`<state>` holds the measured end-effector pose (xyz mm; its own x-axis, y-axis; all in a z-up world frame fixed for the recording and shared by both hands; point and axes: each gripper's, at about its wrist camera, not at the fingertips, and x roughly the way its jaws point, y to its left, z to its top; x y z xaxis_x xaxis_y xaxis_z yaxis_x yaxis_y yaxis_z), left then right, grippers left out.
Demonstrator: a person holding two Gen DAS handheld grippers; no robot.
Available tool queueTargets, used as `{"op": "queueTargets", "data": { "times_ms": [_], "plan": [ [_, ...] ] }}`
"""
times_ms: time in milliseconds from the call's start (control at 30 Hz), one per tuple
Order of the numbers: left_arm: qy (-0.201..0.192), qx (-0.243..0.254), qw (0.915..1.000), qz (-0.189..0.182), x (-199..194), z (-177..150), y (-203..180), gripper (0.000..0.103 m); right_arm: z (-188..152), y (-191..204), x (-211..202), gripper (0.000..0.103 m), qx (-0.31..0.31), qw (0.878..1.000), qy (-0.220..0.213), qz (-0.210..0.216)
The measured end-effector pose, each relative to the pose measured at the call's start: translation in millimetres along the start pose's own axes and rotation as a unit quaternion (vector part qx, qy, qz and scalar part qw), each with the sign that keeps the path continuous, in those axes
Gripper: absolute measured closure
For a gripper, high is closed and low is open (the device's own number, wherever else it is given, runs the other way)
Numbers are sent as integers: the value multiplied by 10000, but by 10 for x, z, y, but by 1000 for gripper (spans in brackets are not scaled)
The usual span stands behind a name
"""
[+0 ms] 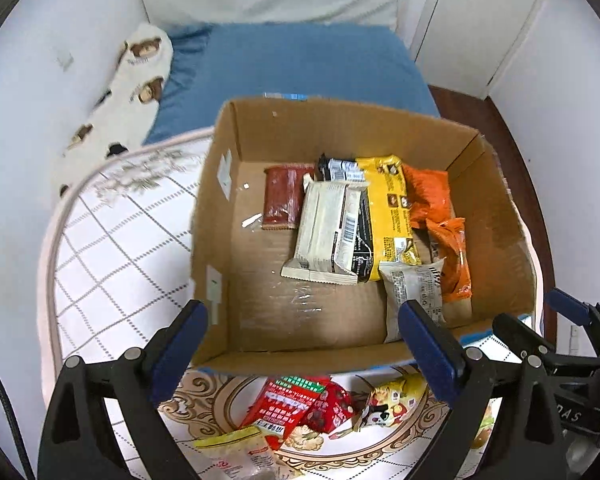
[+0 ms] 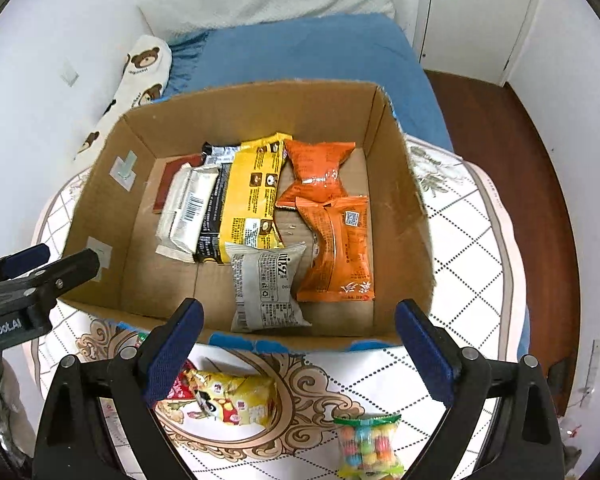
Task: Organize snacks
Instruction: 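Place both white and grey packets into the box and open both tools, then grasp a clear yellow-top bag with the left tool while the right tool grasps a yellow panda bag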
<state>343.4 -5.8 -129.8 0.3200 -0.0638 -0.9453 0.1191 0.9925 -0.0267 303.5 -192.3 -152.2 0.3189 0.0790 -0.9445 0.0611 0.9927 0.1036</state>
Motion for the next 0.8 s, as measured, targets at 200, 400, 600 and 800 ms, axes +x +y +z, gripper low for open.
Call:
{"op": "queueTargets", "data": {
  "times_ms": [200, 400, 600, 800],
  "plan": [
    [-434, 19, 9990, -74, -408, -206, -56, 5, -119, 50, -354, 5, -16, 9994, -353, 32],
    [-780, -20, 9969, -102, -727, -376, -81, 5, -260, 90, -702, 5, 68, 9977, -641, 204],
    [-866, -174, 9960, -104, -830, -578, 7, 5, -475, 109, -859, 5, 200, 9965, -670, 449],
    [-516, -539, 9968, 275, -568, -1020, 373, 5, -771, 184, -532, 5, 245, 9975, -193, 628]
  ]
}}
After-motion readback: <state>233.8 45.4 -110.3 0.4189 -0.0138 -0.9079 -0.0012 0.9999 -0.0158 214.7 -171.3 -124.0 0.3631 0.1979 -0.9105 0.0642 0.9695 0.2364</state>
